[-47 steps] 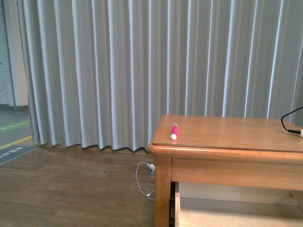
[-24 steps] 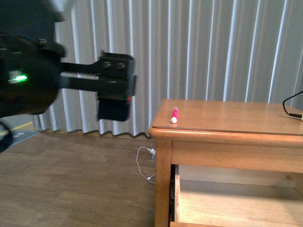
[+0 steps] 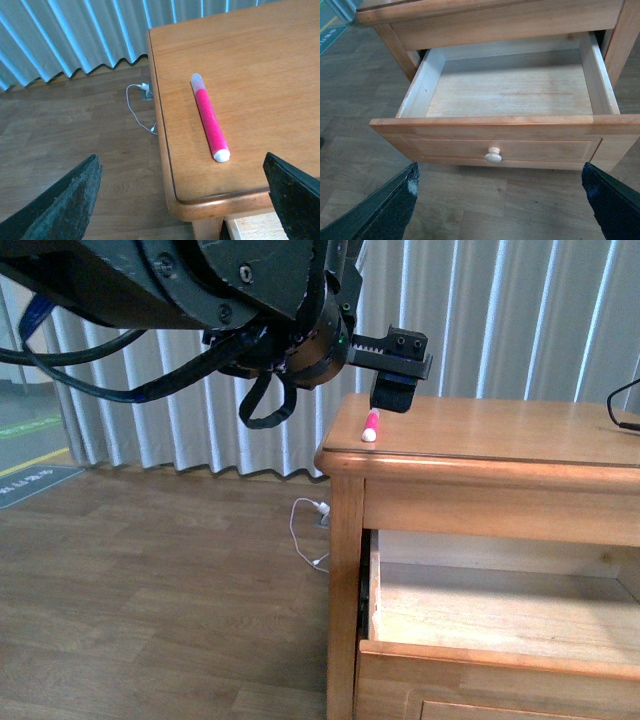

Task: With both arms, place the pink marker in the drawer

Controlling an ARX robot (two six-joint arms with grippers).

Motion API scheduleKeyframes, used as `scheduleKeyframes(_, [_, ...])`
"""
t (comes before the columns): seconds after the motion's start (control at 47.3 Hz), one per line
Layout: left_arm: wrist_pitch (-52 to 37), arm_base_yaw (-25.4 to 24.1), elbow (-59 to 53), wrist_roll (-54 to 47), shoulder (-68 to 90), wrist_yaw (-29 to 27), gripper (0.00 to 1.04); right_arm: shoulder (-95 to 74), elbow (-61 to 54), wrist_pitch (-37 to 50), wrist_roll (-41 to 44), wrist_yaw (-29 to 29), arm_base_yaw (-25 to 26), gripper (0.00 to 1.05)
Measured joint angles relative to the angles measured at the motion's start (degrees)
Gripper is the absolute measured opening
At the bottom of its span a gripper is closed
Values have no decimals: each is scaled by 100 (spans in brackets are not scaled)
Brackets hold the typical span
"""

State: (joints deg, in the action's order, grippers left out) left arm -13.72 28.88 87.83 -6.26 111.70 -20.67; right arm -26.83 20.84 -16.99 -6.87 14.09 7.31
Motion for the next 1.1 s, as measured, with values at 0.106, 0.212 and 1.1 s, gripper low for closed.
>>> scheduleKeyframes(0.106, [184, -22, 455, 28, 369, -15, 98, 0, 0, 0, 0, 0, 0, 96])
scheduleKeyframes(0.212, [420, -33, 861, 140, 697, -11, 98, 0, 0, 0, 0, 0, 0, 96])
scheduleKeyframes(1.1, [1561, -96, 3075, 433, 2352, 149, 98, 0, 0, 0, 0, 0, 0, 96])
